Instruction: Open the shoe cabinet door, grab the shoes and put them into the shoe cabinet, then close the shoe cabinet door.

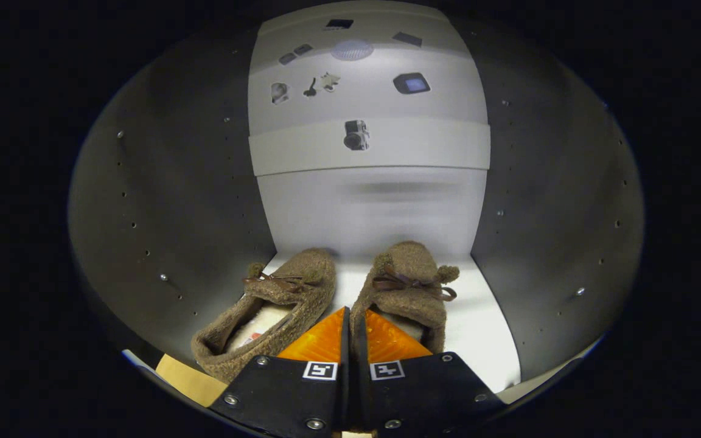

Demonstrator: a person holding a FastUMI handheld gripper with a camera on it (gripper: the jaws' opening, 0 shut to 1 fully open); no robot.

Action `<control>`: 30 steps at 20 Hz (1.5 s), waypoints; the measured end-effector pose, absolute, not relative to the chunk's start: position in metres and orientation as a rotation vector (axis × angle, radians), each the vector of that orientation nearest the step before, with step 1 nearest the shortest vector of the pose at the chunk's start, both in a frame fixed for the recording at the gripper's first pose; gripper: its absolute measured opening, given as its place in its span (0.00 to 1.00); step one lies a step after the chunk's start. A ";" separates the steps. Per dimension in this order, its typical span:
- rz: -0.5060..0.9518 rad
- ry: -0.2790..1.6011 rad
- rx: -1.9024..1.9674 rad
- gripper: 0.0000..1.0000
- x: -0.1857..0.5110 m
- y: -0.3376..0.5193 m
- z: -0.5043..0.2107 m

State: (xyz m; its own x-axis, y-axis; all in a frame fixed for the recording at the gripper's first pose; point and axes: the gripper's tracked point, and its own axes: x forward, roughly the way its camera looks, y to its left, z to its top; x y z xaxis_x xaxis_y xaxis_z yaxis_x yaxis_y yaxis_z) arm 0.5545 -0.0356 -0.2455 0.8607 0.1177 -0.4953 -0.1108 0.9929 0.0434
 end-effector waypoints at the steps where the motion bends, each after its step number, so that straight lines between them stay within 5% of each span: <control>1: 0.126 0.529 0.018 0.05 0.556 -0.033 -0.249; 7: 0.091 0.511 0.021 0.17 0.554 -0.031 -0.245; 12: 0.067 0.475 0.046 0.70 0.532 -0.019 -0.222; 17: 0.054 0.384 0.041 0.93 0.473 0.005 -0.181; 30: -0.009 0.322 0.024 0.94 0.264 0.052 -0.141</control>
